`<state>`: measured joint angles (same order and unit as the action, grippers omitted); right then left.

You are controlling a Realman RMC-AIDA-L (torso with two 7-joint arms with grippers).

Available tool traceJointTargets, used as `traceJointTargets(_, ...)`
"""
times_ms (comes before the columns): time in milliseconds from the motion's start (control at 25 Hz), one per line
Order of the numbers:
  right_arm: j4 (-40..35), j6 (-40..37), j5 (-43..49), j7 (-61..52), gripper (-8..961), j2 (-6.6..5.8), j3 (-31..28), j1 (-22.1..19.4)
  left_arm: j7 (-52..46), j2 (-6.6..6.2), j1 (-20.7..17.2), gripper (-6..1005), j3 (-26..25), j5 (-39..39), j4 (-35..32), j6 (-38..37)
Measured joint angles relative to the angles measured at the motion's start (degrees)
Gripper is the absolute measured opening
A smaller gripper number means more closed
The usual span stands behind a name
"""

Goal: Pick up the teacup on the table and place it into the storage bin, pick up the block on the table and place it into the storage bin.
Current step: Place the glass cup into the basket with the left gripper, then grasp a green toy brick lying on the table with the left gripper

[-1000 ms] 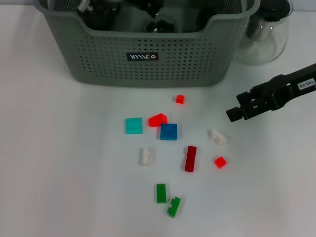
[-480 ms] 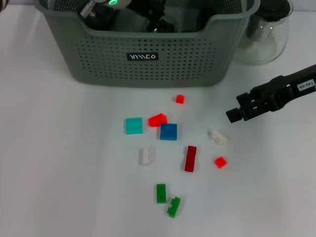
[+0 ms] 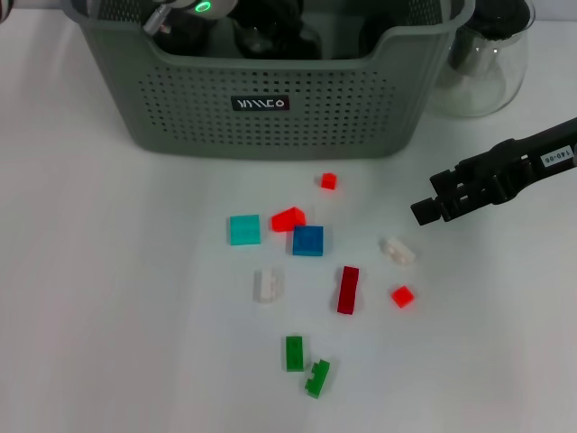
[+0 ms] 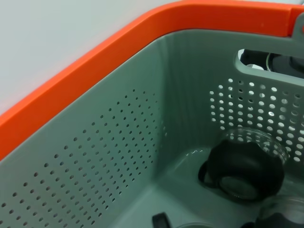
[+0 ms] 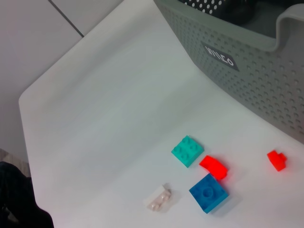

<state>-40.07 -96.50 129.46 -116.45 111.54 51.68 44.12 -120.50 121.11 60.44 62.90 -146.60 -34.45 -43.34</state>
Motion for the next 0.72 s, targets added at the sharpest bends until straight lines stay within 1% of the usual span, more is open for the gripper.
traceJointTargets(240,-0.01,0.00,0.00,0.00,924,0.00,0.00,0.00,0.03,-0.19,-0.15,264,-0.30,0.01,-0.05,-0.11)
traceJointTargets(360,0.00,0.00,0.00,0.00,924,0.00,0.00,0.00,0.02,-0.31,-0.62,343,-0.40,0.20,-1.17,-0.60)
traceJointTargets(400,-0.01,0.00,0.00,0.00,924,0.00,0.00,-0.01,-0.08,-0.39,-1.04,355,-0.44,0.36,-2.06,-1.24)
traceJointTargets(480,0.00,0.00,0.00,0.00,924,0.00,0.00,-0.04,-0.48,-0.55,-1.88,378,-0.58,0.62,-4.47,-2.86)
traceJointTargets(600,-0.08,-0.01,0.00,0.00,924,-0.03,0.00,-0.10,-2.07,-0.62,-3.70,414,-0.73,0.61,-10.31,-6.32)
traceJointTargets(720,-0.43,-0.19,0.00,0.14,924,-0.16,0.00,-0.22,-3.67,-0.64,-5.64,553,-1.39,0.60,-16.52,-10.00)
